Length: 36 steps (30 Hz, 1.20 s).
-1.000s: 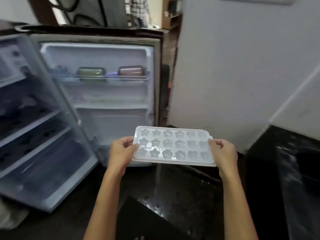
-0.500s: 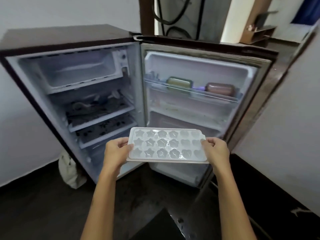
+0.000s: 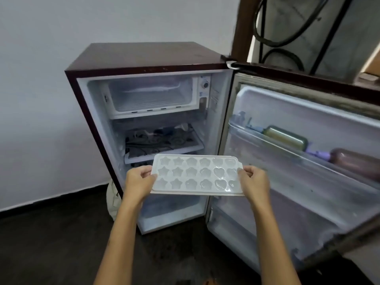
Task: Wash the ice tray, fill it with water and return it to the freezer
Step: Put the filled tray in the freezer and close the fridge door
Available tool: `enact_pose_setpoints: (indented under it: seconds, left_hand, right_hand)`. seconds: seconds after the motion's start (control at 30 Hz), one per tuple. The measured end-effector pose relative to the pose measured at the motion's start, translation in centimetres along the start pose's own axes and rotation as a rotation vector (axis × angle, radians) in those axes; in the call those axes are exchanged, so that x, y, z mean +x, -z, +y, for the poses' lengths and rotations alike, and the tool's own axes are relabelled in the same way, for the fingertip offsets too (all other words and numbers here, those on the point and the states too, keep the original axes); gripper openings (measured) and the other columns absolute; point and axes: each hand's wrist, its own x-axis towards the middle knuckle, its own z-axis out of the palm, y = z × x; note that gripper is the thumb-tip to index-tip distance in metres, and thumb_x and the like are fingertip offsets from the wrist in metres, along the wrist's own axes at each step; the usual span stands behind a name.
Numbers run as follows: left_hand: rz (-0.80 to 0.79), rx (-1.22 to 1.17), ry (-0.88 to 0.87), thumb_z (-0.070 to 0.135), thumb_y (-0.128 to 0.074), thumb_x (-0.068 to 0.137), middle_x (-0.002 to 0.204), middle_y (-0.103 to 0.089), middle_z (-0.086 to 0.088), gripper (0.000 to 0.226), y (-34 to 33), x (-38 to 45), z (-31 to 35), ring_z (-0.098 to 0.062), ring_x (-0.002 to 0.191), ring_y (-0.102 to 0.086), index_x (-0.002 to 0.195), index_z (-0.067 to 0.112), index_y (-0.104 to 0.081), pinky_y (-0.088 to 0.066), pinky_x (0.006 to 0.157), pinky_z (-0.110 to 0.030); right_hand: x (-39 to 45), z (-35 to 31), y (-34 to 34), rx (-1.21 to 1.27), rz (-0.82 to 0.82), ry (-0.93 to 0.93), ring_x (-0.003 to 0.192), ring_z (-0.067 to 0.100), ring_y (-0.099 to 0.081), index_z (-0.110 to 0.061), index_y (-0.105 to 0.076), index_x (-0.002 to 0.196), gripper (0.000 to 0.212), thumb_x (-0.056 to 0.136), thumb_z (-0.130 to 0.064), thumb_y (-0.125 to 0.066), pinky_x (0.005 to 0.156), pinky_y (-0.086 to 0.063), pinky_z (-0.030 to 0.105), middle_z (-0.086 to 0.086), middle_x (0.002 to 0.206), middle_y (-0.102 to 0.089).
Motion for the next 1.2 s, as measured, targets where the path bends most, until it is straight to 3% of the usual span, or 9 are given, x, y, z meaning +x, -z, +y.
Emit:
enact_pose_setpoints:
  seconds: [0.13, 0.27, 0.4, 0.6, 0.77, 0.9, 1.0, 1.13, 1.2]
  left_hand:
    - [0.102, -0.004, 0.003, -0.005, -0.054, 0.087, 0.075, -0.065, 0.001, 0.037, -0.4, 3.9, 1.2, -0.017, 0.073, -0.060, 0.068, 0.025, -0.062, -0.048, 0.073, -0.031]
    - [0.193, 0.010, 0.024, -0.003, -0.055, 0.085, 0.069, -0.067, 0.012, 0.036, 0.0, 7.7, 1.9, -0.016, 0.078, -0.063, 0.069, 0.029, -0.062, -0.050, 0.079, -0.034]
    - [0.225, 0.084, 0.048, -0.001, -0.051, 0.078, 0.073, -0.063, -0.002, 0.023, 0.7, 11.8, 2.1, -0.020, 0.069, -0.058, 0.069, 0.017, -0.062, -0.045, 0.066, -0.032]
    - [0.316, 0.230, -0.001, -0.001, -0.044, 0.074, 0.070, -0.046, -0.002, 0.024, 1.4, 17.8, 3.3, -0.017, 0.065, -0.039, 0.075, 0.021, -0.052, -0.029, 0.059, -0.030]
    - [0.371, 0.317, -0.026, -0.001, -0.048, 0.083, 0.076, -0.060, -0.002, 0.023, 1.9, 23.0, 4.9, -0.019, 0.074, -0.054, 0.081, 0.017, -0.063, -0.037, 0.063, -0.022]
    - [0.388, 0.399, -0.051, 0.003, -0.050, 0.085, 0.087, -0.060, -0.011, 0.018, 2.2, 27.7, 5.5, -0.024, 0.082, -0.055, 0.091, 0.002, -0.067, -0.043, 0.070, -0.026]
    - [0.359, 0.468, -0.066, 0.001, -0.050, 0.083, 0.079, -0.054, -0.008, 0.014, 2.2, 30.7, 5.3, -0.019, 0.077, -0.051, 0.074, 0.010, -0.056, -0.038, 0.067, -0.022]
    - [0.360, 0.507, -0.061, 0.006, -0.052, 0.084, 0.082, -0.058, -0.009, 0.011, 1.8, 34.4, 5.2, -0.024, 0.082, -0.056, 0.083, 0.002, -0.063, -0.040, 0.067, -0.025]
    - [0.355, 0.531, -0.074, 0.011, -0.054, 0.086, 0.087, -0.060, -0.012, 0.012, 1.4, 35.9, 5.3, -0.027, 0.087, -0.059, 0.082, 0.002, -0.061, -0.039, 0.070, -0.026]
  right_hand:
    - [4.2, -2.6, -2.6, -0.015, -0.081, 0.066, 0.087, 0.021, -0.063, -0.015, -0.067, 0.098, 0.016, 0.089, -0.018, -0.054, 0.071, -0.047, 0.031, -0.001, 0.086, -0.068]
    - [7.7, -5.2, -5.2, -0.040, -0.121, 0.147, 0.095, 0.022, -0.062, -0.014, -0.068, 0.108, 0.026, 0.087, -0.017, -0.051, 0.076, -0.047, 0.032, 0.002, 0.100, -0.070]
    - [10.1, -7.7, -7.9, -0.057, -0.153, 0.228, 0.089, 0.022, -0.058, -0.011, -0.067, 0.106, 0.026, 0.090, -0.013, -0.048, 0.072, -0.038, 0.027, 0.003, 0.094, -0.067]
    - [14.0, -10.3, -12.7, -0.073, -0.173, 0.352, 0.080, 0.025, -0.055, -0.003, -0.064, 0.097, 0.023, 0.093, -0.009, -0.043, 0.065, -0.035, 0.030, 0.008, 0.086, -0.065]
    - [17.6, -12.7, -17.0, -0.073, -0.126, 0.417, 0.092, 0.032, -0.057, 0.002, -0.063, 0.108, 0.027, 0.096, -0.010, -0.042, 0.072, -0.039, 0.032, 0.019, 0.101, -0.066]
    - [20.9, -14.2, -20.5, -0.103, -0.120, 0.436, 0.103, 0.040, -0.059, 0.004, -0.063, 0.112, 0.028, 0.098, -0.013, -0.044, 0.072, -0.036, 0.029, 0.025, 0.110, -0.065]
    - [23.0, -14.8, -22.8, -0.122, -0.136, 0.449, 0.107, 0.040, -0.057, 0.006, -0.062, 0.112, 0.027, 0.098, -0.010, -0.045, 0.078, -0.042, 0.032, 0.026, 0.116, -0.062]
    - [25.6, -15.1, -26.2, -0.164, -0.111, 0.488, 0.104, 0.039, -0.058, 0.009, -0.060, 0.105, 0.024, 0.098, -0.006, -0.042, 0.069, -0.033, 0.024, 0.026, 0.112, -0.062]
    - [26.9, -15.4, -27.5, -0.186, -0.091, 0.504, 0.100, 0.038, -0.059, 0.008, -0.061, 0.102, 0.023, 0.097, -0.004, -0.042, 0.068, -0.036, 0.027, 0.025, 0.107, -0.064]
